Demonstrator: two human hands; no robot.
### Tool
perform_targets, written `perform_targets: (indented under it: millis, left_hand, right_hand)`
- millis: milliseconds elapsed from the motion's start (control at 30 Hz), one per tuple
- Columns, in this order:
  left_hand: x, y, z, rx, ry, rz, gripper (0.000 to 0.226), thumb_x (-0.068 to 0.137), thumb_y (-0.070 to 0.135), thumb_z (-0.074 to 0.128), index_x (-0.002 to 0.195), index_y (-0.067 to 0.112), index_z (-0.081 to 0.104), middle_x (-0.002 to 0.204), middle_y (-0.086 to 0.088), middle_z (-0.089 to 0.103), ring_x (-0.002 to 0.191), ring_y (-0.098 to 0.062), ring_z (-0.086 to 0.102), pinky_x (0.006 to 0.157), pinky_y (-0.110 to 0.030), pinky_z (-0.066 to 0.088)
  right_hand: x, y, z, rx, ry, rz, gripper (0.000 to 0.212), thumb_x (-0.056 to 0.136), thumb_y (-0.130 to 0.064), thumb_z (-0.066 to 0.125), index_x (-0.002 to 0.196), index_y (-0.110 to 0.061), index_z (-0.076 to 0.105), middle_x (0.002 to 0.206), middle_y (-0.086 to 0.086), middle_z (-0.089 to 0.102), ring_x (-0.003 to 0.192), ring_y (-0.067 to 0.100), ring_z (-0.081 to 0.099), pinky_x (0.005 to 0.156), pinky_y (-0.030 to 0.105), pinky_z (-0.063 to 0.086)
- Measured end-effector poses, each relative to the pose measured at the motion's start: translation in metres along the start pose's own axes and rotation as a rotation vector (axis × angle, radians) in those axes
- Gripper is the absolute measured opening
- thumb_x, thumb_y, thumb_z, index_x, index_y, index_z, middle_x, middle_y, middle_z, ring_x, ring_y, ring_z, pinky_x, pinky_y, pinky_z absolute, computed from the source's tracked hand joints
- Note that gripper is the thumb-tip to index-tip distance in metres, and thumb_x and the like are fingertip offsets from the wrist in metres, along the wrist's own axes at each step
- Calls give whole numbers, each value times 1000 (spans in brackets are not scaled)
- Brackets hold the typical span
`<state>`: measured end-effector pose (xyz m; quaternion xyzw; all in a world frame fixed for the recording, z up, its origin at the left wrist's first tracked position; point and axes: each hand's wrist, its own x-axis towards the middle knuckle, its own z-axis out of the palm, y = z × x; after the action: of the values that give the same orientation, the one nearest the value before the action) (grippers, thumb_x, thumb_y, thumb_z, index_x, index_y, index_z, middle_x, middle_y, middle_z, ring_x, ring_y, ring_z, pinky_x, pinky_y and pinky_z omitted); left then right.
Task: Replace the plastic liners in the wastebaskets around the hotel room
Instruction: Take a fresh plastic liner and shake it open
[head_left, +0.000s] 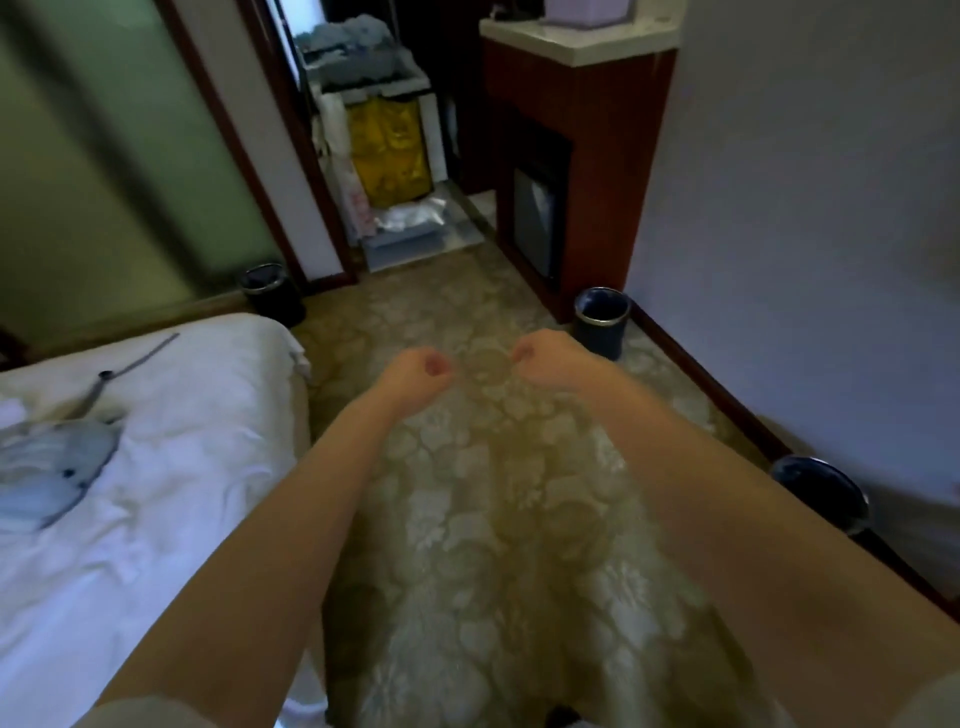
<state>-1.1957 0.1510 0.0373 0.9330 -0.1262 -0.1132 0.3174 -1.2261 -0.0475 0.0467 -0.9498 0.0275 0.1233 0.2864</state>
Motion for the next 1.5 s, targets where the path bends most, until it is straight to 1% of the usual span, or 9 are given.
perform_targets:
  millis: [233, 367, 600, 800, 967, 1167, 1267, 1400, 1500]
  left_hand:
    - [128, -46, -60, -14, 77, -163, 25, 92, 22, 60, 111, 7, 66, 107, -11, 65, 100, -26, 61, 87, -35, 51]
    - [226, -79, -91, -7, 117, -155, 23, 90, 19, 61, 108, 5, 67, 106, -12, 66, 101, -27, 60, 88, -37, 50]
    - [405, -128, -167, -38, 126, -198, 24, 91, 20, 61, 111, 8, 65, 109, -10, 64, 101, -24, 60, 82, -31, 48]
    - [546, -138, -215, -49, 124, -180, 20, 91, 23, 61, 109, 15, 63, 105, -1, 59, 95, -16, 55, 76, -27, 44]
    - [678, -159, -236, 42, 88, -187, 20, 90, 24, 62, 108, 15, 64, 108, -3, 62, 101, -19, 58, 78, -27, 45]
    - [850, -153, -300, 147, 89, -210, 26, 92, 24, 59, 113, 10, 64, 115, -9, 62, 105, -24, 57, 86, -31, 46]
    - [920, -156, -338, 140, 118, -199, 27, 92, 26, 60, 114, 10, 63, 117, -8, 62, 106, -24, 57, 87, -34, 48]
    - [1003, -185, -373, 92, 173, -236, 25, 92, 26, 60, 113, 12, 62, 117, -7, 61, 105, -21, 56, 82, -30, 45]
    - [1072, -220, -391, 40, 175, -268, 24, 92, 25, 61, 112, 11, 62, 116, -7, 61, 103, -20, 55, 82, -29, 43]
  right_hand:
    - [171, -47, -24, -85, -82, -159, 26, 94, -20, 56, 116, -12, 67, 121, 9, 63, 113, 26, 58, 95, 31, 47]
    - [283, -70, -40, -165, -88, -204, 27, 94, -22, 57, 118, -15, 67, 121, 8, 65, 112, 25, 59, 88, 27, 45]
    - [474, -113, -97, -270, -101, -215, 28, 96, -24, 54, 121, -19, 65, 127, 5, 61, 117, 25, 55, 93, 31, 44]
    - [620, -137, -135, -215, -65, -249, 27, 96, -20, 53, 119, -18, 65, 122, 3, 62, 110, 22, 57, 91, 32, 48]
    - [754, -133, -151, -291, -116, -287, 26, 95, -19, 52, 116, -16, 67, 120, 4, 63, 108, 24, 58, 94, 36, 50]
    - [939, -149, -227, -298, -96, -293, 25, 94, -19, 52, 112, -13, 68, 116, 12, 65, 104, 29, 60, 91, 41, 52]
    - [1011, -166, -256, -224, -62, -276, 27, 96, -18, 52, 117, -8, 65, 119, 15, 62, 105, 29, 58, 88, 39, 50]
    - [1104, -184, -264, -218, -80, -319, 31, 96, -21, 55, 126, -16, 61, 128, 8, 59, 111, 26, 56, 80, 29, 43]
    - [1182, -196, -263, -226, -77, -330, 32, 94, -23, 59, 126, -17, 61, 131, 7, 57, 115, 26, 54, 86, 29, 44]
